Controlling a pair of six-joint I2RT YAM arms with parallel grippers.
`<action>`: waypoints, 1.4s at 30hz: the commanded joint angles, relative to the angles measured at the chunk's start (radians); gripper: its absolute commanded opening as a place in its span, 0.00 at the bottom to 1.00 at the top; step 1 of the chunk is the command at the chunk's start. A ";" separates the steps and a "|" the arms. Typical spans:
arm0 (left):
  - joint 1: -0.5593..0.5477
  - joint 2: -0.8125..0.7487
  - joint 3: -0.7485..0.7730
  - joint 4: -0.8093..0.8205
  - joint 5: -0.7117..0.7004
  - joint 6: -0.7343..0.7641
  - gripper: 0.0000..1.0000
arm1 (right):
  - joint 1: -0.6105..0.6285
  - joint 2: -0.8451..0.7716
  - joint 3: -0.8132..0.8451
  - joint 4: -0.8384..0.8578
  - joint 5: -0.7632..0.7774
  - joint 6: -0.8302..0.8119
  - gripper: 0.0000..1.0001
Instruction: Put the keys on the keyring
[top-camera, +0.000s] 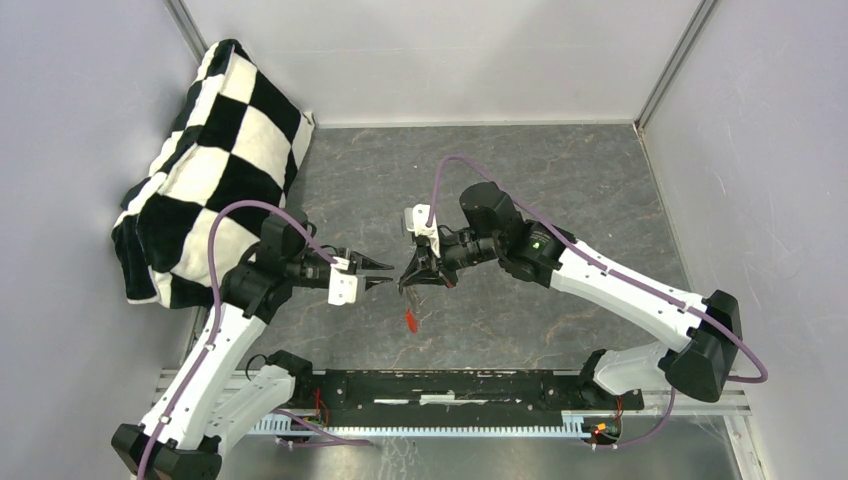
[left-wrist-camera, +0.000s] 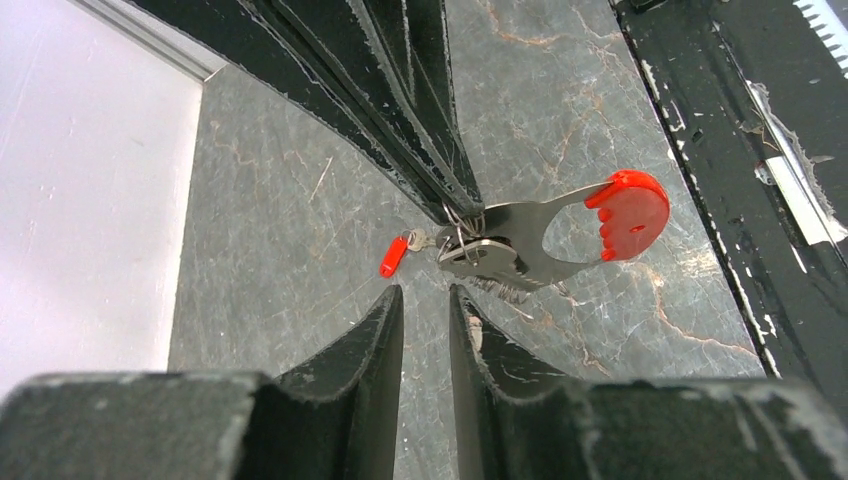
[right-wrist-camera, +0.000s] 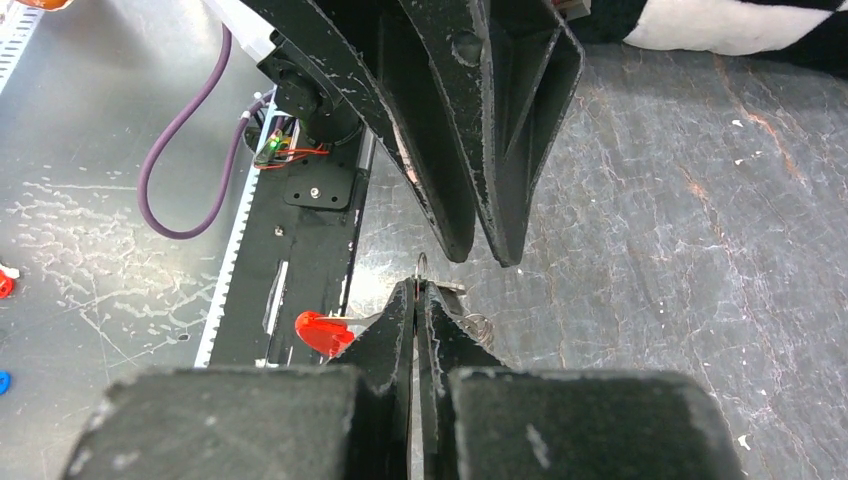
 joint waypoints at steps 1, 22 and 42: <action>-0.004 0.008 0.039 -0.012 0.065 0.036 0.28 | -0.005 0.006 0.032 0.032 -0.027 -0.010 0.00; -0.004 -0.006 -0.003 -0.009 0.103 -0.036 0.16 | -0.004 0.010 0.037 0.069 -0.021 0.012 0.00; -0.003 -0.002 0.021 -0.075 0.110 -0.014 0.32 | -0.004 0.008 0.040 0.051 -0.017 -0.001 0.00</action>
